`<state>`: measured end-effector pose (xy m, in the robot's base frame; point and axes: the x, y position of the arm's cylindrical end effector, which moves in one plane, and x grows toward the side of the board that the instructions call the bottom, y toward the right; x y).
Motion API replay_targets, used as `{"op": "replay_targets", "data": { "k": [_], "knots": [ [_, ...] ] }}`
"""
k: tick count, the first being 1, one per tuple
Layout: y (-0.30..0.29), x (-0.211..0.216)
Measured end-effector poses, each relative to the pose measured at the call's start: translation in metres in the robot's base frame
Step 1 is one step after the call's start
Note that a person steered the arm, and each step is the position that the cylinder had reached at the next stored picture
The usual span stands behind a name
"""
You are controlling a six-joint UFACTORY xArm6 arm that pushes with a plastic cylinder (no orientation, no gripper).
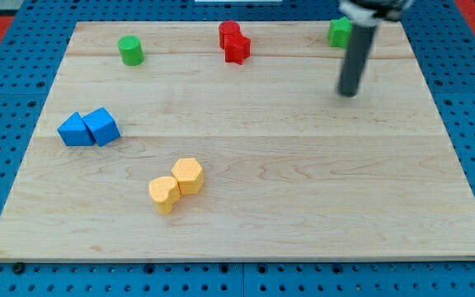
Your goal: Move the green star into the green circle
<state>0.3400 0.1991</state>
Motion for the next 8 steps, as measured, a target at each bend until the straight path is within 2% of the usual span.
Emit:
{"op": "replay_targets", "data": {
  "k": [1,2,3,5,7,8],
  "knots": [
    [0.072,-0.056],
    [0.066,-0.118],
    [0.03,-0.145],
    [-0.036,-0.102],
    [-0.032,-0.116],
    [-0.058,-0.099]
  ]
}}
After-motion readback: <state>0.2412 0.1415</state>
